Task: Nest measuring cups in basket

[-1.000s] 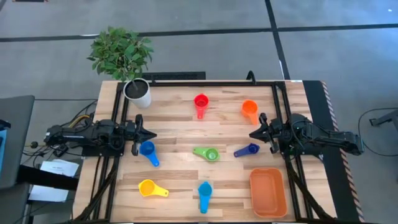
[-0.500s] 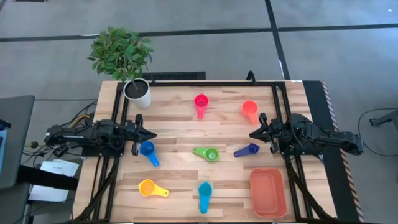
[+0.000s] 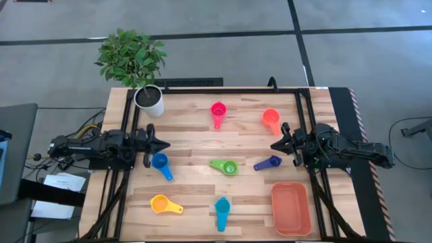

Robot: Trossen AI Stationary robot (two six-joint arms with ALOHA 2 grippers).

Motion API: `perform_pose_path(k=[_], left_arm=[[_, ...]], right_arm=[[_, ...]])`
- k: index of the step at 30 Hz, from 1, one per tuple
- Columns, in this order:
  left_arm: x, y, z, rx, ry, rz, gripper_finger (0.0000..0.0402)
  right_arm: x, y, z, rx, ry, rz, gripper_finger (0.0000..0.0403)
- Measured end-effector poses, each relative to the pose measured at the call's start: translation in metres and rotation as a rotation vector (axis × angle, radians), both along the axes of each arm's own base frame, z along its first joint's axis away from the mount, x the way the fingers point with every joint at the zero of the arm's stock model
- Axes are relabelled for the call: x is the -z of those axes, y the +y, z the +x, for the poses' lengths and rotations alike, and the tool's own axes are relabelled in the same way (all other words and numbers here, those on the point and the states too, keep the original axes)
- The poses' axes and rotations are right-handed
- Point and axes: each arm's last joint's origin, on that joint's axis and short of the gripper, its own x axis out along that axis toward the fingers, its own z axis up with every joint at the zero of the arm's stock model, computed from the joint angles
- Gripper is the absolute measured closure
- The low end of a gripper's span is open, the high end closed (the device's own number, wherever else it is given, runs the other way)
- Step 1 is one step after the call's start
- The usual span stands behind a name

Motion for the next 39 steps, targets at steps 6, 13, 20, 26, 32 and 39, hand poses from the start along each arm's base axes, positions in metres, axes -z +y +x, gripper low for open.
perform_pose_path(k=[6,13,20,26,32,39], left_arm=[[0.000,0.000,0.000,0.007,-0.033,-0.302,0.0401],[-0.003,0.005,-0.001,-0.131,-0.091,-0.369,0.0402],[-0.004,0.010,-0.003,-0.318,-0.199,-0.583,0.0401],[0.002,0.009,0.004,-0.331,-0.135,-0.687,0.0401],[-0.001,0.006,0.020,-0.351,-0.046,-0.699,0.0402],[-0.027,0.003,0.051,-0.323,0.013,-0.588,0.0401]], right_arm=[[0.000,0.000,0.000,0.000,0.000,0.000,0.0349],[0.000,0.000,0.000,0.000,0.000,0.000,0.0349],[0.000,0.000,0.000,0.001,-0.001,0.003,0.0349],[-0.002,0.000,0.000,-0.013,0.032,0.327,0.0349],[-0.002,0.000,0.000,-0.022,0.067,0.534,0.0349],[-0.001,-0.002,0.000,0.038,0.072,0.635,0.0349]])
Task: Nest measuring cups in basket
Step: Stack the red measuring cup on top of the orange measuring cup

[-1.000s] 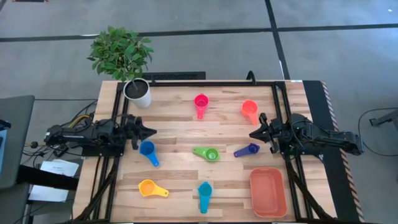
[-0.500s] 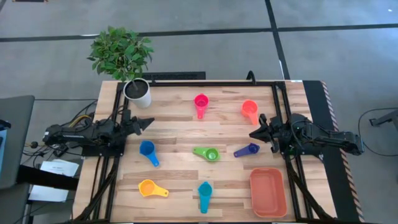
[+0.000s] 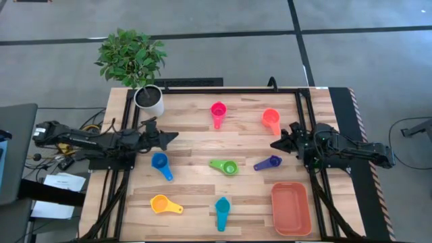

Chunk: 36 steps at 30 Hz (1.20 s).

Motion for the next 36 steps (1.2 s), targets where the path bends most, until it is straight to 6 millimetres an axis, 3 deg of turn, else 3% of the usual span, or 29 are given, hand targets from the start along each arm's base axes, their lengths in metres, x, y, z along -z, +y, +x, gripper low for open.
perform_pose_path(k=[5,11,19,25,36], left_arm=[[-0.026,-0.003,0.022,0.065,0.031,0.078,0.0401],[-0.059,-0.007,0.041,0.184,0.002,0.158,0.0401],[-0.089,-0.010,0.050,0.241,-0.053,0.215,0.0401],[-0.084,-0.010,0.057,0.252,-0.021,0.217,0.0401],[-0.060,-0.018,0.089,0.270,0.000,0.170,0.0401]], right_arm=[[0.001,-0.005,0.000,0.172,0.010,0.047,0.0349],[0.001,-0.011,-0.001,0.362,-0.008,0.234,0.0349],[-0.008,-0.003,0.000,0.261,-0.069,0.271,0.0362],[-0.025,0.006,-0.003,0.259,-0.174,0.233,0.0395],[-0.027,0.025,0.007,0.339,-0.159,0.235,0.0391]])
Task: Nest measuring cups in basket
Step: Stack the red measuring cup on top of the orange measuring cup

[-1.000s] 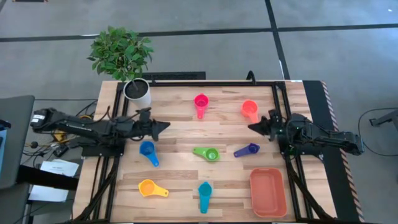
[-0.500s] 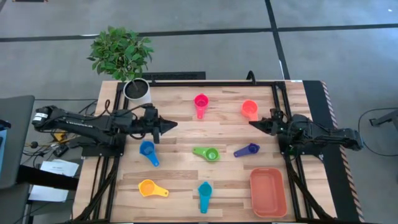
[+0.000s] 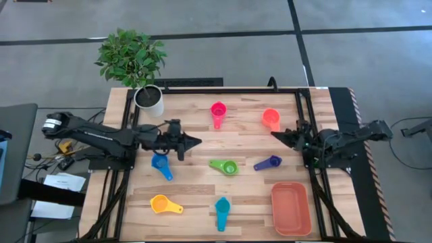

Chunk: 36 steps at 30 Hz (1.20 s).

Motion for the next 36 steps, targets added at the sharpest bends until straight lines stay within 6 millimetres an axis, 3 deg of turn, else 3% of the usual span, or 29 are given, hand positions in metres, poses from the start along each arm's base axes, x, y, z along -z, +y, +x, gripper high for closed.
perform_pose_path(k=[4,11,19,25,31,36], left_arm=[[0.013,-0.001,0.011,-0.021,0.057,-0.007,0.0401],[0.021,0.011,0.038,-0.103,0.166,0.083,0.0391],[0.014,0.042,0.086,-0.228,0.265,0.062,0.0295],[-0.003,0.057,0.117,-0.262,0.277,0.062,0.0249],[-0.014,0.064,0.122,-0.309,0.347,0.082,0.0245],[-0.018,0.065,0.118,-0.388,0.354,0.081,0.0248]], right_arm=[[-0.007,0.007,0.005,0.057,0.051,-0.019,0.0396],[-0.041,0.018,0.015,0.170,0.124,-0.144,0.0380],[-0.074,0.009,0.017,0.332,0.240,-0.307,0.0380],[-0.089,-0.003,0.012,0.341,0.367,-0.379,0.0342],[-0.090,-0.018,0.009,0.359,0.533,-0.390,0.0284],[-0.087,-0.031,0.009,0.372,0.575,-0.362,0.0250]])
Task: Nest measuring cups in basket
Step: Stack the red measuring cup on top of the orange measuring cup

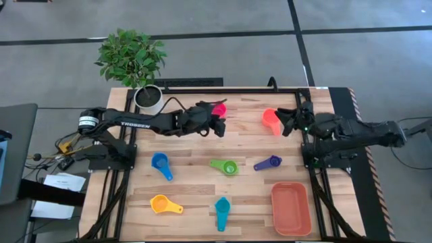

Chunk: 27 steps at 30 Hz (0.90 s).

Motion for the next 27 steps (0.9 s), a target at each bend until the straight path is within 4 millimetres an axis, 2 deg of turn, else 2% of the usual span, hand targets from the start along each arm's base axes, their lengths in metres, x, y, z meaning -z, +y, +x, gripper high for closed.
perform_pose_path(k=[4,8,12,17,22,25,27], left_arm=[[0.007,0.005,-0.002,-0.151,0.027,-0.002,0.0248],[0.015,0.020,-0.003,-0.319,-0.048,-0.080,0.0248],[0.024,0.034,0.002,-0.363,-0.042,-0.097,0.0248],[0.028,0.047,0.022,-0.327,-0.029,-0.151,0.0248],[0.032,0.057,0.032,-0.356,0.153,-0.165,0.0248],[0.033,0.069,0.035,-0.392,0.239,-0.199,0.0248],[0.041,0.076,0.036,-0.403,0.302,-0.222,0.0248]], right_arm=[[0.003,-0.011,0.001,-0.006,0.029,0.034,0.0240],[0.003,-0.018,0.001,-0.082,0.025,0.063,0.0242],[0.005,-0.024,-0.001,-0.133,0.042,0.085,0.0255],[0.008,-0.031,-0.004,-0.106,0.081,0.087,0.0269],[0.006,-0.034,-0.007,-0.106,0.086,0.105,0.0259],[-0.002,-0.035,-0.009,-0.090,0.116,0.128,0.0239],[-0.006,-0.037,-0.007,-0.080,0.151,0.147,0.0222]])
